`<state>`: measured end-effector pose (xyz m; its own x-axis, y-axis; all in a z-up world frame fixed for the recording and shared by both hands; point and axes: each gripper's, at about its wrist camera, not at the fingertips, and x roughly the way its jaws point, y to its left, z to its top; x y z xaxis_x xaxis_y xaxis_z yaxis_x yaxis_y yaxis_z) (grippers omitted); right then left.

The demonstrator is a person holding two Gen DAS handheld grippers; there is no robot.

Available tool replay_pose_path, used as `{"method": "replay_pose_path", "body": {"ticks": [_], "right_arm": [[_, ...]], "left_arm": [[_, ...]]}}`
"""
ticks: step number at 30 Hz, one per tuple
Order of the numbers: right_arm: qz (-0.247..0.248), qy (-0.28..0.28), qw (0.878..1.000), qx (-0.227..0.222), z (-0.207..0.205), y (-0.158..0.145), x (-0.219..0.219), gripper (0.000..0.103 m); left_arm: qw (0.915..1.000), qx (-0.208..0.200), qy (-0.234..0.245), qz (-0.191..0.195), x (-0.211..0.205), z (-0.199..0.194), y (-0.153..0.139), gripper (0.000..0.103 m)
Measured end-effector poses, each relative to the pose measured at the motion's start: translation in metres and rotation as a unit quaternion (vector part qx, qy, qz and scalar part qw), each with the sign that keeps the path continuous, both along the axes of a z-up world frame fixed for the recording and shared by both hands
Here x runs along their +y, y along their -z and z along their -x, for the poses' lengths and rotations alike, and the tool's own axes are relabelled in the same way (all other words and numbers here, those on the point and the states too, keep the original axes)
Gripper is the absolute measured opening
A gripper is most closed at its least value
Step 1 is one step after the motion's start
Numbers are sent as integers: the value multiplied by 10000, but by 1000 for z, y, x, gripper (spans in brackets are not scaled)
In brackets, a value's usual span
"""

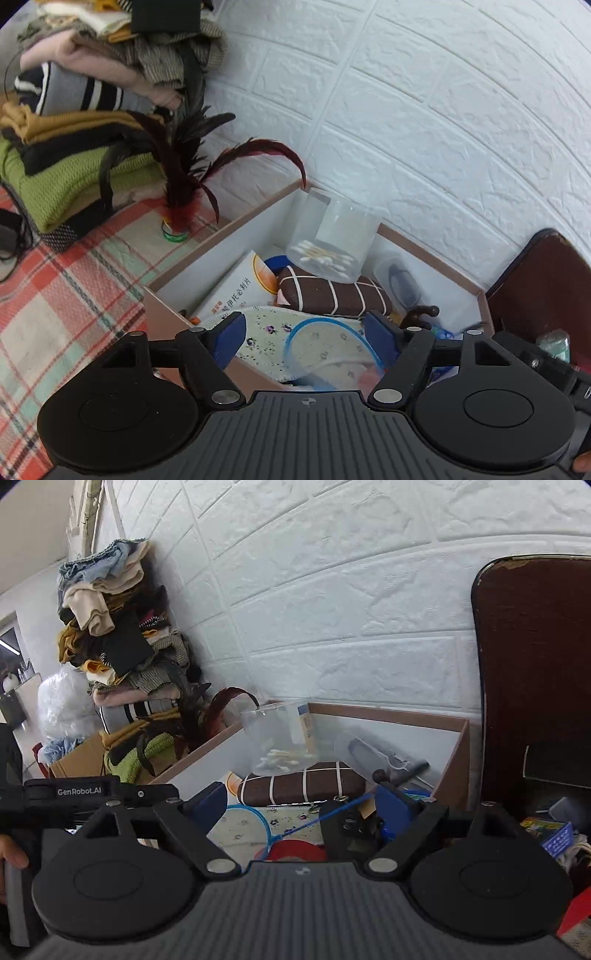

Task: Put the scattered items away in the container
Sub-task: 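Carry the blue net racket into the cardboard box and open both tools, then move both open tools back toward the clear tape roll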

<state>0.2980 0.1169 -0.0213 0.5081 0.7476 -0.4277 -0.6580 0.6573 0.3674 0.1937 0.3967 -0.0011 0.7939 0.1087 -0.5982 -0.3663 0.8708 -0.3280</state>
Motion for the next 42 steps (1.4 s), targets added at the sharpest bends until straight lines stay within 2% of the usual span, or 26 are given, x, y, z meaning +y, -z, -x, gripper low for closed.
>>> {"method": "replay_pose_path", "body": {"ticks": [3, 12, 17, 20, 22, 23, 25, 31, 35, 42], "right_arm": [[-60, 142, 9998, 97, 1, -2, -8, 89], [-291, 412, 9987, 14, 20, -21, -32, 91], [-430, 287, 9986, -76, 55, -30, -56, 100], [-563, 282, 9978, -206, 85, -34, -77, 102], [-608, 314, 9973, -273, 106, -36, -92, 103], [-600, 340, 9971, -317, 116, -36, -99, 103], [-500, 412, 9969, -444, 135, -36, -111, 103], [224, 485, 9953, -807, 179, -23, -129, 103], [312, 509, 9953, -768, 196, -13, -147, 103], [294, 860, 9936, -668, 210, -2, -189, 103]], "left_arm": [[9997, 34, 40, -221, -8, 6, -6, 83], [9989, -110, 92, -446, -31, 37, -30, 88], [9973, -196, 318, -631, -69, 67, -42, 96], [9953, -227, 446, -825, -99, 89, -46, 97], [9944, -173, 489, -916, -117, 103, -44, 99], [9943, -157, 472, -938, -125, 111, -41, 103], [9940, -154, 415, -1000, -141, 128, -32, 103], [9914, 337, 488, -1169, -179, 153, -1, 103], [9916, 442, 527, -1091, -199, 161, 8, 103], [9897, 464, 766, -1119, -237, 159, 11, 103]]}}
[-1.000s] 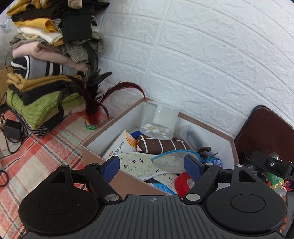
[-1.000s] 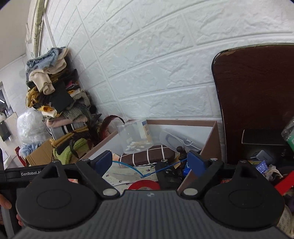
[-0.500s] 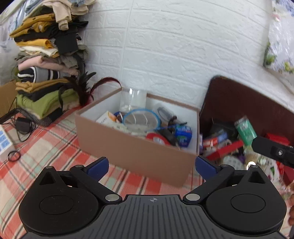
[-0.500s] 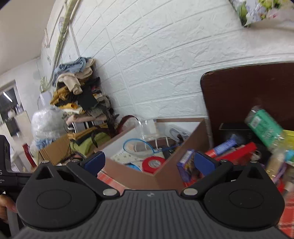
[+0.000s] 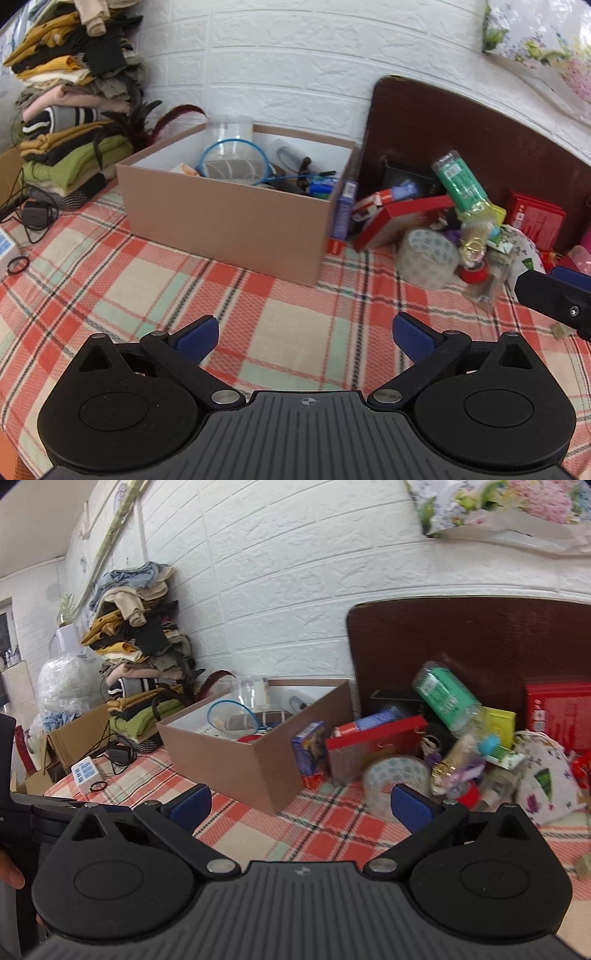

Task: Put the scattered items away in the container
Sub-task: 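Move both open tools back toward the clear tape roll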

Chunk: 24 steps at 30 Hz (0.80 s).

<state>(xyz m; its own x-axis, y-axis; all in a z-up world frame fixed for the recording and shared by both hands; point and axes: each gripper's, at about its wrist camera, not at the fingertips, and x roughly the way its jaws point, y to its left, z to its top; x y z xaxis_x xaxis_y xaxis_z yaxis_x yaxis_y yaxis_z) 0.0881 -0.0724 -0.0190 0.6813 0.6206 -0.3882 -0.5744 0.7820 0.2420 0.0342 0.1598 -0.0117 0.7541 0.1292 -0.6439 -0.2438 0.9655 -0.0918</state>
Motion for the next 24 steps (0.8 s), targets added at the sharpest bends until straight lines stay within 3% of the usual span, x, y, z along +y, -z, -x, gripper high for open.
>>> {"method": "replay_pose_path", "body": {"ticks": [7, 17, 24], "right_arm": [[-201, 217, 9995, 92, -2, 13, -33, 103], [-251, 676, 9953, 644, -37, 54, -77, 103], [315, 1226, 9894, 710, -61, 80, -98, 103]], "left_arm": [[9997, 121, 226, -22, -35, -19, 6, 103], [9981, 344, 512, 41, -71, -71, 26, 103], [9959, 379, 824, 36, -95, -123, 34, 103]]}}
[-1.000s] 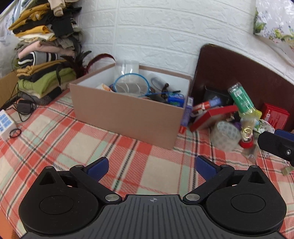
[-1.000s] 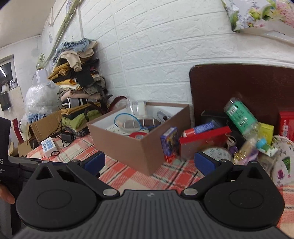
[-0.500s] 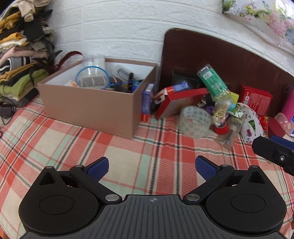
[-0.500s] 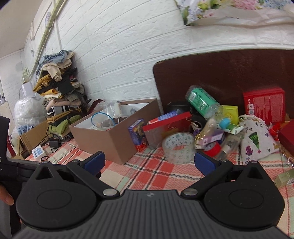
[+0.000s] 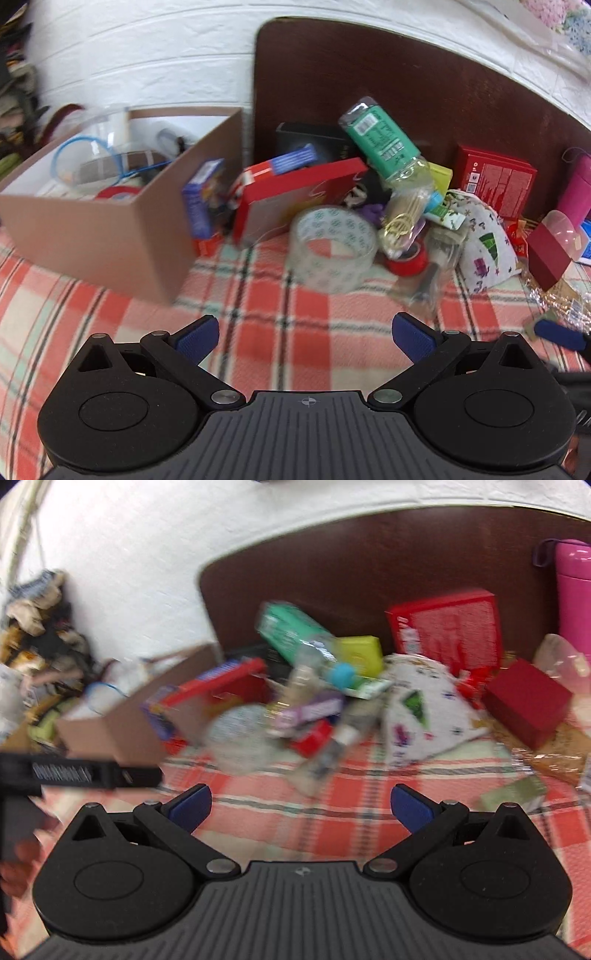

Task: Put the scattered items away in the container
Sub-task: 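Move both open tools back toward the clear tape roll, then grasp the clear tape roll rim with the left tool while the right tool grasps it too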

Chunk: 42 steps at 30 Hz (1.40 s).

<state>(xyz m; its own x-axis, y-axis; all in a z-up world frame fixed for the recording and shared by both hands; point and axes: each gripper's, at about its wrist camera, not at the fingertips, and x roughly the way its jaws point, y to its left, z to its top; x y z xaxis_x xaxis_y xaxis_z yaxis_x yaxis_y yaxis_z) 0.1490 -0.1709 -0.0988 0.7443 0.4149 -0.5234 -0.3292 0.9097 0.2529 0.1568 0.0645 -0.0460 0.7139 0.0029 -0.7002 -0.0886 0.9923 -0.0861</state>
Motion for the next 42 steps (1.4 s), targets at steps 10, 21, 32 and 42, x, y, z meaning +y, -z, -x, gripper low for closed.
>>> {"method": "replay_pose_path", "body": {"ticks": [10, 21, 32, 42], "right_arm": [[139, -14, 9998, 163, -28, 28, -7, 103], [42, -179, 9991, 388, -44, 40, 10, 103], [-78, -104, 9995, 272, -30, 27, 6, 102], [-224, -562, 9981, 107, -7, 6, 25, 95]], "left_arm": [[9992, -37, 393, -89, -15, -61, 7, 87], [9926, 424, 1082, -350, -29, -112, 36, 39], [9850, 487, 1593, -459, -30, -75, 43, 10], [9779, 490, 2011, -285, -19, 7, 42, 17]]}}
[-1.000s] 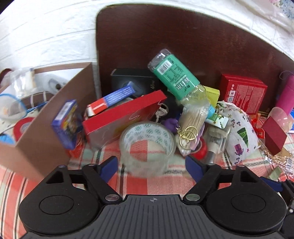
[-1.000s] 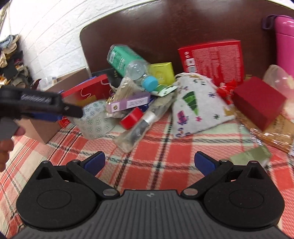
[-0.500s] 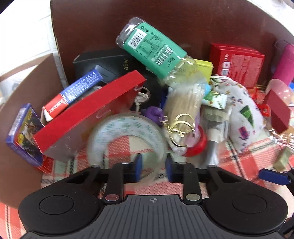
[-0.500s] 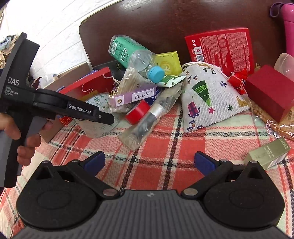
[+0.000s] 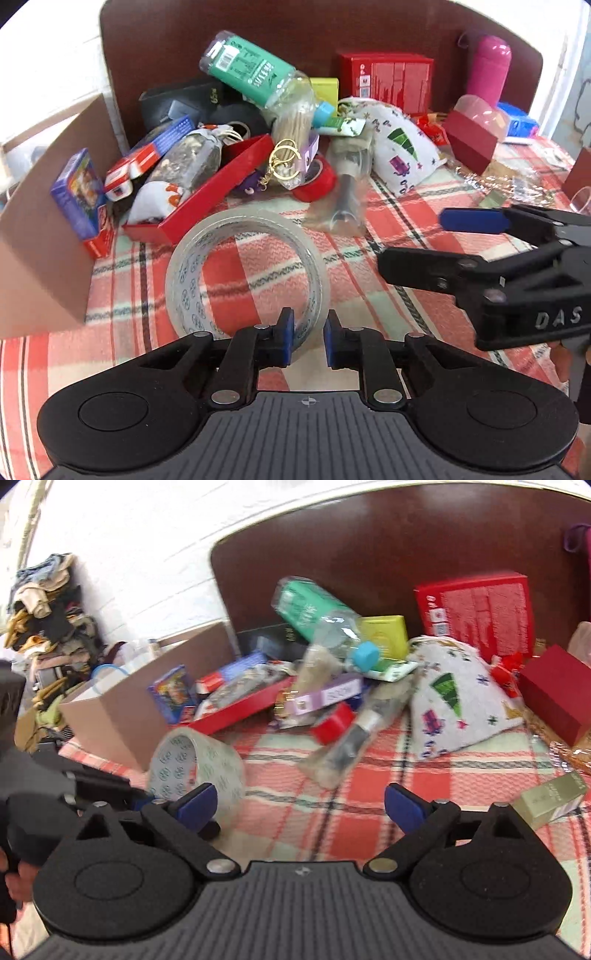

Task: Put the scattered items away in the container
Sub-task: 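Grasp the clear tape roll rim with the left tool while the right tool grasps it too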

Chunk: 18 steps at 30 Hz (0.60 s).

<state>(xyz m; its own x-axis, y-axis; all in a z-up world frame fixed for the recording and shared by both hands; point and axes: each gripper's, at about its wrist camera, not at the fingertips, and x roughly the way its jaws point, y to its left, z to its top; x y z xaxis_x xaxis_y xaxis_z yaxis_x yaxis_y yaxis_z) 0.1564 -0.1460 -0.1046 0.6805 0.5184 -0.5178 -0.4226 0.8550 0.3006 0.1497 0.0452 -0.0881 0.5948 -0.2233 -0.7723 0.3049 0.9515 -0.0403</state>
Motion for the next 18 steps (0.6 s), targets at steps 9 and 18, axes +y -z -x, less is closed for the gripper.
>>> {"method": "replay_pose_path", "body": {"ticks": [9, 18], "right_arm": [[126, -624, 9979, -145, 11, -19, 46, 82], [728, -497, 9961, 73, 5, -3, 63, 33]], "left_arm": [[9990, -34, -133, 422, 12, 20, 2, 43], [9944, 9, -544, 902, 43, 54, -8, 46]]}}
